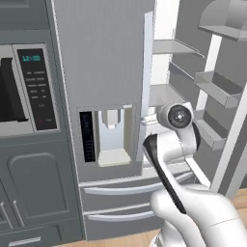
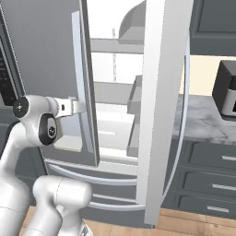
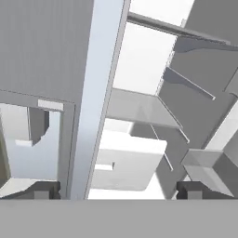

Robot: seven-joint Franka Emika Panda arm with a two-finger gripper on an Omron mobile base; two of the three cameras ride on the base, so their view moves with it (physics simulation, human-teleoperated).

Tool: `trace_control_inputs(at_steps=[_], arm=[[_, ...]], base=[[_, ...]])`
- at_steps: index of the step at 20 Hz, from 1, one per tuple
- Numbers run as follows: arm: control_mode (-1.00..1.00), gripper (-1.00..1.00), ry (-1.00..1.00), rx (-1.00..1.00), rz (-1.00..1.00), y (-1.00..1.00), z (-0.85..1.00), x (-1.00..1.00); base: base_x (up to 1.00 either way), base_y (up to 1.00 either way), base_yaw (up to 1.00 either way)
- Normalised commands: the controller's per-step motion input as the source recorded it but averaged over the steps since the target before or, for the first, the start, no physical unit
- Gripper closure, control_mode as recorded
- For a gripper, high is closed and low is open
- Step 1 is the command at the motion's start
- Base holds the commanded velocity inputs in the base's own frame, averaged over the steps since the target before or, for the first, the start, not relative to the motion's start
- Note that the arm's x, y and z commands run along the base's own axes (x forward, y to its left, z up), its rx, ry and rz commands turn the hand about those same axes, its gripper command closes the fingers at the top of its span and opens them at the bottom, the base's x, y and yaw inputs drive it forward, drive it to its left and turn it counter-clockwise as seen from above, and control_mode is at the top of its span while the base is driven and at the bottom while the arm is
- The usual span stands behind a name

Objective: Open the fridge, grab two sodas, and place both sodas inside the bowl with ice on the dining counter.

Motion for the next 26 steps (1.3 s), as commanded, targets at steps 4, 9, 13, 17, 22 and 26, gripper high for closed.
trace_control_inputs(at_steps=[4, 9, 13, 17, 22, 26], arm=[[-1.0, -1.0, 0.0, 0.23, 0.04, 0.16, 0.31, 0.35], [-1.0, -1.0, 0.0, 0.17, 0.0, 0.05, 0.32, 0.44], [-1.0, -1.0, 0.01, 0.04, -0.03, 0.06, 0.29, 0.5], [-1.0, -1.0, 0.01, 0.01, -0.04, 0.16, 0.25, 0.44], [-1.0, -1.0, 0.0, 0.01, -0.01, 0.03, 0.06, 0.42], [-1.0, -1.0, 0.02, 0.02, 0.0, 0.0, 0.0, 0.49]], base=[[0.0, 0.0, 0.0], [0.0, 0.0, 0.0], [0.0, 0.0, 0.0], [0.0, 0.0, 0.0], [0.0, 0.0, 0.0], [0.0, 0.0, 0.0]])
